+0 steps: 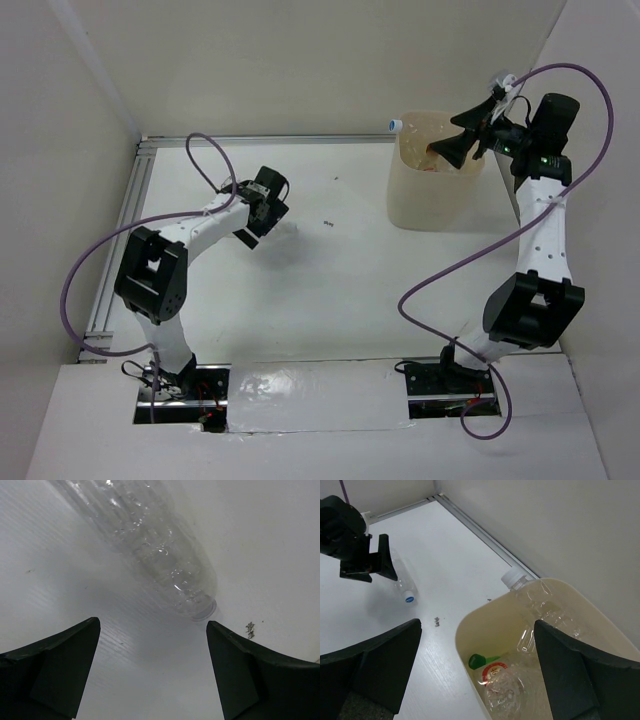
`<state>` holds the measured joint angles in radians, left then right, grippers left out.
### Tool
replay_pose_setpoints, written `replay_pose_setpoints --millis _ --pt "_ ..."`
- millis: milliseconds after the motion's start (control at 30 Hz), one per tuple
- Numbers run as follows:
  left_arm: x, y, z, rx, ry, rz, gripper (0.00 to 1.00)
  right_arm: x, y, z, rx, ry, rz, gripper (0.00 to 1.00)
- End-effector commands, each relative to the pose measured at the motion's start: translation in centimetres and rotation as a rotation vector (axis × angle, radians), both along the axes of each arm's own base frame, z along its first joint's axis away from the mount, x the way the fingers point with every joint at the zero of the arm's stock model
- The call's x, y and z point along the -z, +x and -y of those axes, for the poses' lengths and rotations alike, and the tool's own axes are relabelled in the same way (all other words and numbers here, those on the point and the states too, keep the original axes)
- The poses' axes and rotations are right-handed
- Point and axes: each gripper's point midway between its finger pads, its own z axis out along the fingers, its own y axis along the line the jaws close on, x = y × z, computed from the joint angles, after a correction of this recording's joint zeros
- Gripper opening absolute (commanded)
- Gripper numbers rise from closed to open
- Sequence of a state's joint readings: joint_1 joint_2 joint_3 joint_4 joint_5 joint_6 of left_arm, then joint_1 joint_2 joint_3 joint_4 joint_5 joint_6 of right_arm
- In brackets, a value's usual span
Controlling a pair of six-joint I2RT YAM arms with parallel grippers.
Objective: Put the plastic bottles in the bin
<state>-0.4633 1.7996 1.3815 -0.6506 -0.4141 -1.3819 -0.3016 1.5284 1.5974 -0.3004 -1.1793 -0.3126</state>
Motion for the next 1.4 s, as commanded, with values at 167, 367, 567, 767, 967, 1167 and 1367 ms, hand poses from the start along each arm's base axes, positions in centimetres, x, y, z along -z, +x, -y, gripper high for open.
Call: replay_pose_setpoints --millis 167,367,567,767,967,1167,1367 --pt "1.7 0.7 -2.6 -0.218 -0.048 -0.042 1.0 -1.9 -2.7 -1.2 -0.069 -0.007 0.043 1.0" --pt "3.3 1.9 -3.6 -0.278 -0.041 -0.055 1.0 -2.4 -4.0 -1.1 -0.08 -0.006 0.052 1.0" --pt "5.2 3.5 -4.1 -0.323 -0.084 -0.073 1.0 -2.5 -5.1 -1.3 -0.09 0.002 0.043 1.0" --pt "6.2 3.4 -4.9 -0.3 -0.064 -0.107 0.81 -1.8 -5.5 -1.5 -0.098 0.016 0.014 1.0" --pt "2.1 3.8 -2.7 -0.009 -0.004 0.075 0.29 -0.9 -5.9 -1.2 -0.04 -0.002 0.018 0.8" --pt "-12.7 5.4 5.2 0.447 0.019 0.555 0.05 -0.4 -3.6 2.0 0.208 -0.037 0.042 0.09" --pt "-25.0 4.4 13.0 0.781 0.044 0.949 0.05 0.6 -3.5 3.4 0.311 -0.074 -0.012 0.22"
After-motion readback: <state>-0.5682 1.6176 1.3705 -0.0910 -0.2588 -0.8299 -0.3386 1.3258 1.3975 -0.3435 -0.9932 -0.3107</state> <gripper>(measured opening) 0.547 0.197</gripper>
